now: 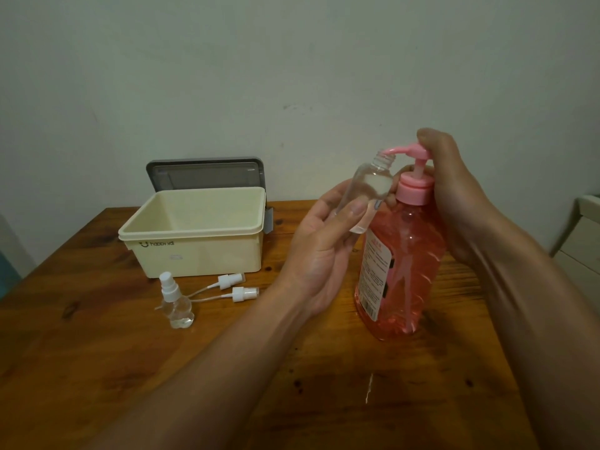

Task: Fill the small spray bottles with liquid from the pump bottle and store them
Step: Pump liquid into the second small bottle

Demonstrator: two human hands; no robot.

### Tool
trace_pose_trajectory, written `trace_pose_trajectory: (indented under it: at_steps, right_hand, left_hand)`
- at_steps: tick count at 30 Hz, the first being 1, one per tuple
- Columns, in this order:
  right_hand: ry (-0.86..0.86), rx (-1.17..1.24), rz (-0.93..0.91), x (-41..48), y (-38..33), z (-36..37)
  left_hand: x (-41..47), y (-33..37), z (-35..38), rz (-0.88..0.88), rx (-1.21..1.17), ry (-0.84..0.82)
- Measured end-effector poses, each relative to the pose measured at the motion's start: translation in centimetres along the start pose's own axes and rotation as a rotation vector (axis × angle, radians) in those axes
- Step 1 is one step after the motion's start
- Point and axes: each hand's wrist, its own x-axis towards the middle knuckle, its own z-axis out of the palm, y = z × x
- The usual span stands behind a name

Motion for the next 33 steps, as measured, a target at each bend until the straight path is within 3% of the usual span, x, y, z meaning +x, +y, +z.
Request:
trace_pose_trajectory:
  at_steps: [15, 25, 33]
  right_hand:
    - [0.0, -0.017, 0.049, -0.2, 0.1, -0.3]
    - [0.055, -0.146, -0.018, -0.4, 0.0, -0.6]
    - [0.196, -0.4, -0.273, -1.7, -1.4, 0.4]
  left_hand:
    - [-0.7, 0.0, -0.1, 0.008, -0.063, -0.001]
    - [-1.8, 0.6, -1.2, -0.005, -0.163, 0.052]
    - [-2.9, 0.8, -2.7, -0.008, -0.22, 0.085]
